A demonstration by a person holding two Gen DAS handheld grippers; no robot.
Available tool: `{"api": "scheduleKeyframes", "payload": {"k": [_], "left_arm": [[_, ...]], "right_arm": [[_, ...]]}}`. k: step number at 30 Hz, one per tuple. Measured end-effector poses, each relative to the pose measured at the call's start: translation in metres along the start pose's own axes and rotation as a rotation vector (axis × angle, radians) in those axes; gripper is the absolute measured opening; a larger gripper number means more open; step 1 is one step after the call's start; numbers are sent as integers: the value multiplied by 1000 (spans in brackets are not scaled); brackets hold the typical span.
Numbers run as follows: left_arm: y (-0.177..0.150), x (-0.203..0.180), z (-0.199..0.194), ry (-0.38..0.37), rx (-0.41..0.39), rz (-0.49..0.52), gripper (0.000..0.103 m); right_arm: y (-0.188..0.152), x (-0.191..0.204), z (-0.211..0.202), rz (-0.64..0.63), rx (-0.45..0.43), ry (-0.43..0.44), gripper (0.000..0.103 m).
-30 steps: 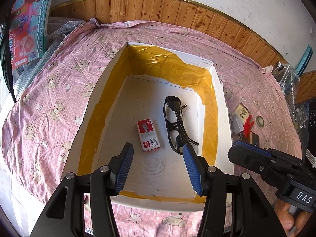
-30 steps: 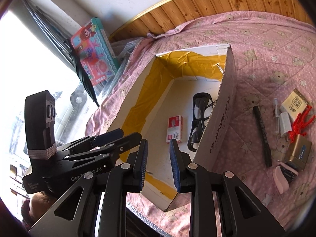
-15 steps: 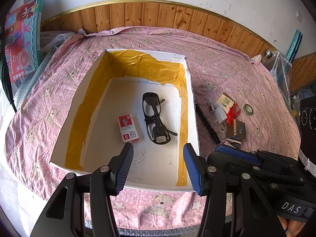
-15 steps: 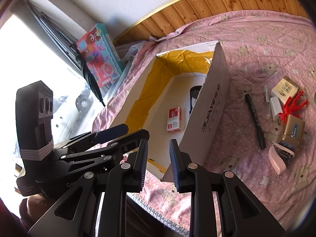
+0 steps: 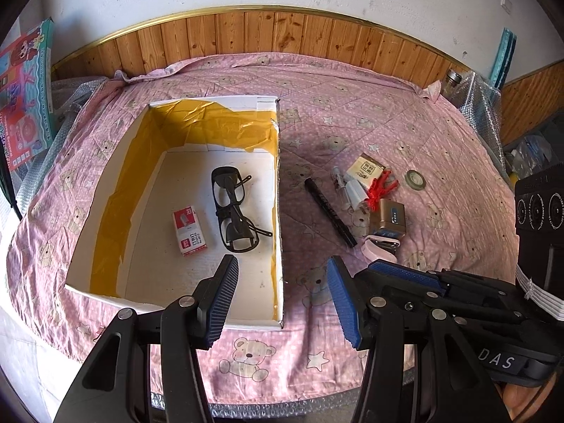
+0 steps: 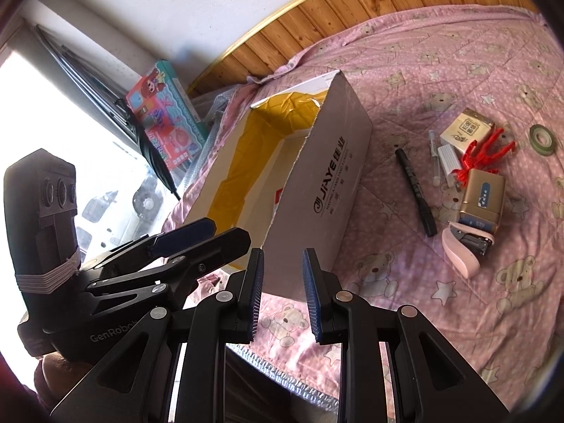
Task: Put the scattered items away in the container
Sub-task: 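Withdraw both open tools from the box toward the remaining items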
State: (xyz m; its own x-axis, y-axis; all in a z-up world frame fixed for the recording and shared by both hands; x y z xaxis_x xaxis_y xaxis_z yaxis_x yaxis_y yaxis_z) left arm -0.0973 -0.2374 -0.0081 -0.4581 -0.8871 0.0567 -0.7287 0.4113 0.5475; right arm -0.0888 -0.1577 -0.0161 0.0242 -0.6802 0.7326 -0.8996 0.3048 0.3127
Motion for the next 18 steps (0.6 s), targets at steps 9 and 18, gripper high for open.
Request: {"api": "scheduleKeyframes", "payload": {"k": [9, 18], "left_arm": [[14, -29, 2, -27, -11, 55, 54], [25, -62, 25, -77, 12, 96, 54]], "right_arm": [[9, -30, -17, 63, -38, -5, 26], [16, -69, -23, 137, -52, -40, 26]]}}
Point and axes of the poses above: each gripper's, at about its wrist camera, not at the fingertips, and z roughly the way its jaws point, x to its left, y to its top, the point moved 8 cm from there along z, roughly the way its jaws point, and after that the axes turned 15 degrees about z, right-handed, at the moved point
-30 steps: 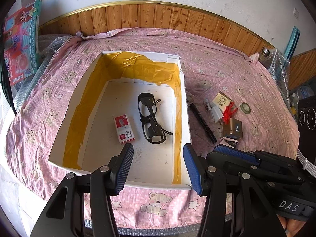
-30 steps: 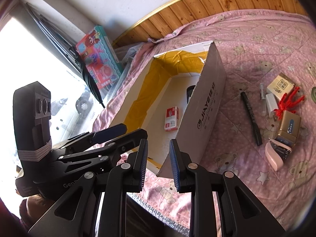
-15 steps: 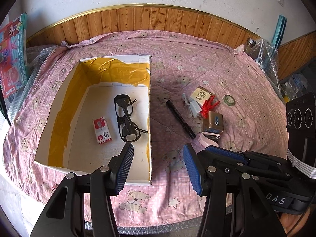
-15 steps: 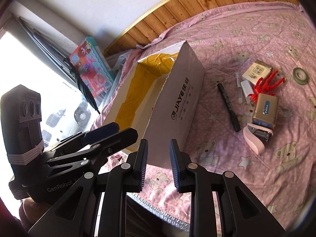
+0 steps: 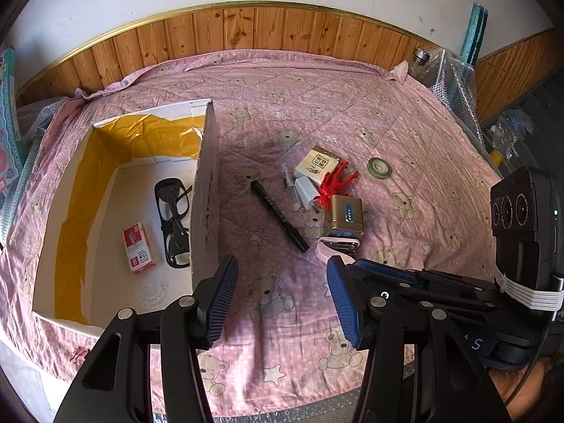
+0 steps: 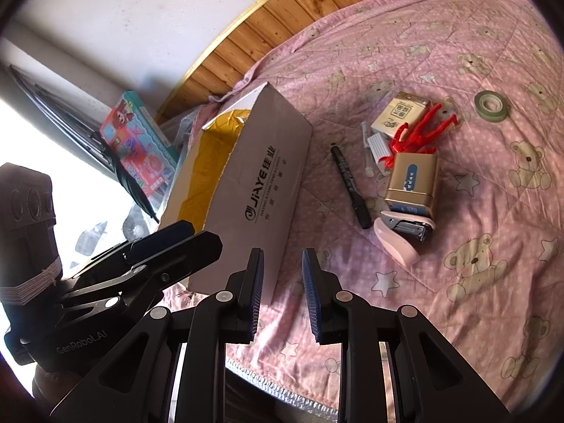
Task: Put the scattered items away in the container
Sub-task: 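Withdraw both open tools from the box toward the remaining items, then grasp the black marker with the left tool while the right tool reaches the pink stapler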
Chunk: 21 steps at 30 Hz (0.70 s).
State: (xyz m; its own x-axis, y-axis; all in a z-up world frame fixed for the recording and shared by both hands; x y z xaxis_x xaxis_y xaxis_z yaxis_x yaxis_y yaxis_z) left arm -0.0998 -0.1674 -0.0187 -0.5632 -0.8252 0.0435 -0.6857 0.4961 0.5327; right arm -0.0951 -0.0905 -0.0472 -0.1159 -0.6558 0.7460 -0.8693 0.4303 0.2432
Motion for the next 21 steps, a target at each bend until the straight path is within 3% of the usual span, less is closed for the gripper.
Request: {"api": "scheduleKeyframes", "payload": {"k": [21], "left_arm": [[22, -23, 64, -73, 75, 27, 54]], "right_arm": [[24, -59, 3, 94, -17, -88, 26]]}}
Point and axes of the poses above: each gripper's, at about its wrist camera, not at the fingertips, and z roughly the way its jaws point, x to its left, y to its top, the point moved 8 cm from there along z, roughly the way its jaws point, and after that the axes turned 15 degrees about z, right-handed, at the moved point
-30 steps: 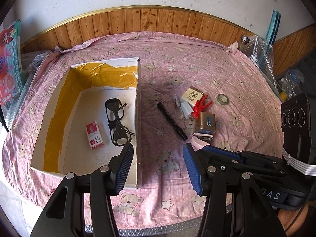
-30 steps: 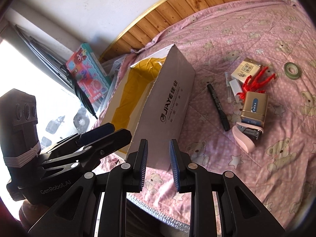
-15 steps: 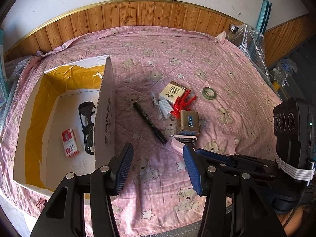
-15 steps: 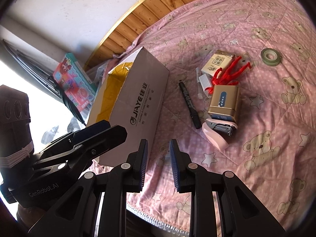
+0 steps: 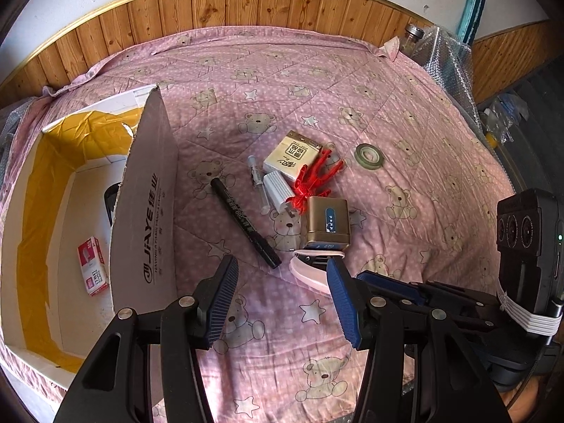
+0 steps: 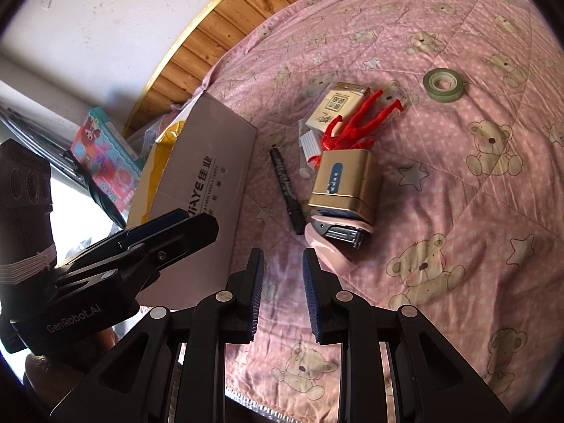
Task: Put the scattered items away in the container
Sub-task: 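Grasp the black marker with the left tool while the right tool reaches the pink stapler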
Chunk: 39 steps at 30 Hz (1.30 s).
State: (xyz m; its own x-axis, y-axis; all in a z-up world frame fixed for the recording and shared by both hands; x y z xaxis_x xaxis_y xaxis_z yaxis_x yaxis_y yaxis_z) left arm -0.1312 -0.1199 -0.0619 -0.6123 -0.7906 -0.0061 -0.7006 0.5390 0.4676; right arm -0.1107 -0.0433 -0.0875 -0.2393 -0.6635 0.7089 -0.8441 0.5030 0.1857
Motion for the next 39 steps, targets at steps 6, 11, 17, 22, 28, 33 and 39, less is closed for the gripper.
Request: {"api": "scheduleKeyframes", "payload": {"k": [6, 11, 17, 22, 28, 33, 39], "left_arm": [[0, 6, 25, -11, 31, -21, 54], [-4, 13, 46, -18, 62, -42, 54], [-6, 23, 71, -27, 95, -76, 54], [-2, 31, 87, -28, 106, -95, 54], [-3, 41, 100, -20, 124, -114, 54], [-15, 51, 110, 1, 158, -139, 54], [-7, 46, 110, -18, 134, -131, 54]], "right_arm": [[6, -18, 10, 17, 0, -41, 26], [10, -29, 22, 26, 9, -71, 26], [13, -40, 39, 13, 28, -111, 31], [8, -45, 54, 8, 80, -84, 31], [-8, -32, 67, -57, 152, -85, 31], [-18, -28, 67, -128, 149, -98, 31], [-4, -45, 49, -26, 68, -78, 38]]}}
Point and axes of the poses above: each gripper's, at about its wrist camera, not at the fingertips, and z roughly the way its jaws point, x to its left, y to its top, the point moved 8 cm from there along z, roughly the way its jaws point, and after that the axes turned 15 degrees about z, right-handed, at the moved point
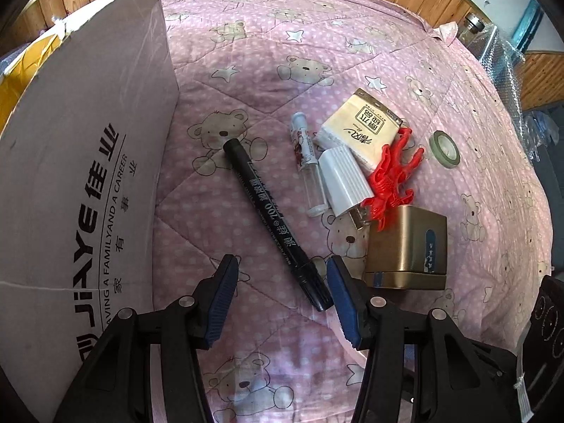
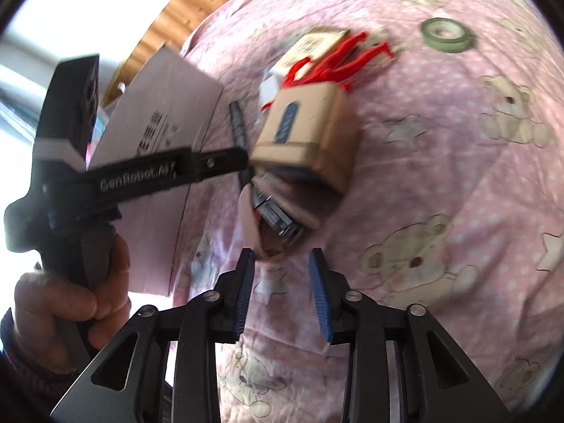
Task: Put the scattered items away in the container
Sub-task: 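Grasp the black marker with the left tool while the right tool reaches the pink stapler, then close the right tool on the pink stapler while the left tool lifts the marker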
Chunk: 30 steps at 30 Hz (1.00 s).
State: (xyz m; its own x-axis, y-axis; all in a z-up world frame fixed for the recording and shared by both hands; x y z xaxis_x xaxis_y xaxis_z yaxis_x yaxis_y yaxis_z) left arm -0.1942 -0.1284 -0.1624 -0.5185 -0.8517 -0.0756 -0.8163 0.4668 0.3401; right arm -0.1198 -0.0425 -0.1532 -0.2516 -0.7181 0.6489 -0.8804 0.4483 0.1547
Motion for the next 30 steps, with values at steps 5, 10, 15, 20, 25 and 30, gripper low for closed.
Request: {"api": "scheduleKeyframes", "payload": {"k": [5, 10, 15, 20, 25, 30], "left_arm": [[5, 8, 15, 53, 9, 6, 54], [-4, 23, 11, 102, 19, -6, 51], [-6, 29, 10, 99, 13, -13, 50], [0, 30, 11, 121, 1, 24, 47], [2, 34, 9, 118, -7, 19, 41], [5, 33, 10, 126, -13, 32, 41]], "right_arm": [[14, -4, 6, 46, -36, 24, 41], [9, 12, 10, -75, -10, 19, 42], [4, 26, 7, -168, -29, 27, 41], [10, 28, 20, -175, -46, 21, 43], [22, 12, 4, -73, -102, 15, 30], [34, -12, -6, -83, -141, -83, 4]]}}
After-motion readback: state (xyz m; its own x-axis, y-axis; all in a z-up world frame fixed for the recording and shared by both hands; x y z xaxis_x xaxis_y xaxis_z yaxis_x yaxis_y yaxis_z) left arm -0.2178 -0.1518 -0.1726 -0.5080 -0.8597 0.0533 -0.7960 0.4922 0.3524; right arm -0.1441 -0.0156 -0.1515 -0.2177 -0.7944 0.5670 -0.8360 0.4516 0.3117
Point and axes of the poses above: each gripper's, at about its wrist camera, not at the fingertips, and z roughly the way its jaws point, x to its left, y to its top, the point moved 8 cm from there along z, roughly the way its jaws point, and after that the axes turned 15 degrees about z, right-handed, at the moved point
